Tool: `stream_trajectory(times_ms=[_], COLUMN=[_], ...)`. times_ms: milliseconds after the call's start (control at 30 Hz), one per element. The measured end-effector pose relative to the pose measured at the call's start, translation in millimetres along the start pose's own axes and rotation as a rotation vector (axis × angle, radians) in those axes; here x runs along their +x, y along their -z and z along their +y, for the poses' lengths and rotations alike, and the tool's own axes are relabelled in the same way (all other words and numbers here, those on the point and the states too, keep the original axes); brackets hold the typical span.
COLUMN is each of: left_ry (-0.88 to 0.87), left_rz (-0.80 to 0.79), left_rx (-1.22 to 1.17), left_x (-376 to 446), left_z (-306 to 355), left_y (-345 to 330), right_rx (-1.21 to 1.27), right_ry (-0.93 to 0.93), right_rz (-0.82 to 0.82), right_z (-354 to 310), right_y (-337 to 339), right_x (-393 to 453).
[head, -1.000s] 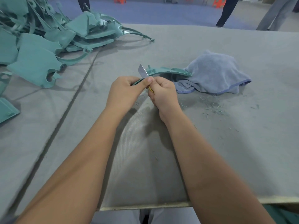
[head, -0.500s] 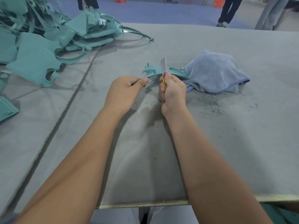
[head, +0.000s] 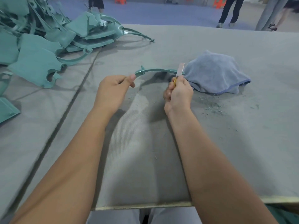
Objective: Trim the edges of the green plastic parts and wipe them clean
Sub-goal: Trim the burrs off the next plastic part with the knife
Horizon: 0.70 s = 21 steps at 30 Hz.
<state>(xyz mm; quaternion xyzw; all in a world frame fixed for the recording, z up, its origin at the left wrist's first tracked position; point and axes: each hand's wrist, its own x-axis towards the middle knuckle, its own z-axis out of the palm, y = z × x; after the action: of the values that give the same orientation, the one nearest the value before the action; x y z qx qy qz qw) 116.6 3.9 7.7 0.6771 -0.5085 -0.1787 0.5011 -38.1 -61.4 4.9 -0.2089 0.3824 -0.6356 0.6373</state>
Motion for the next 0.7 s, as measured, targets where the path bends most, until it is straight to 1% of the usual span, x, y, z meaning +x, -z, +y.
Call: stream_trajectory(times_ms=[100, 167, 233, 300, 367, 467, 567, 700], left_ry=[0.002, -0.015, -0.064, -0.138, -0.174, -0.172, -0.193, -0.208], left_rz=[0.01, 0.039, 0.086, 0.135, 0.181, 0.179, 0.199, 0.22], left_rx=[0.042, 0.128, 0.279, 0.486, 0.587, 0.643, 0.664, 0.63], left_x=[-2, -2, -2, -2, -2, -6, -9, -9], left_z=[0, 1, 3, 3, 3, 4, 5, 5], left_y=[-1, -2, 0, -1, -4, -12, -19, -19], right_rx=[-0.029, -0.07, -0.119, -0.19, -0.271, -0.381, -0.461, -0.329], right_ry=[0.0, 0.01, 0.045, 0.12, 0.199, 0.272, 0.315, 0.229], right_rz=[-0.026, -0.068, -0.112, -0.149, -0.177, -0.177, -0.117, -0.067], right_z=[2, 1, 0, 2, 3, 4, 5, 3], right_y=[2, 3, 3, 2, 1, 0, 1, -1], right_x=[0, -3, -5, -8, -10, -11, -10, -8])
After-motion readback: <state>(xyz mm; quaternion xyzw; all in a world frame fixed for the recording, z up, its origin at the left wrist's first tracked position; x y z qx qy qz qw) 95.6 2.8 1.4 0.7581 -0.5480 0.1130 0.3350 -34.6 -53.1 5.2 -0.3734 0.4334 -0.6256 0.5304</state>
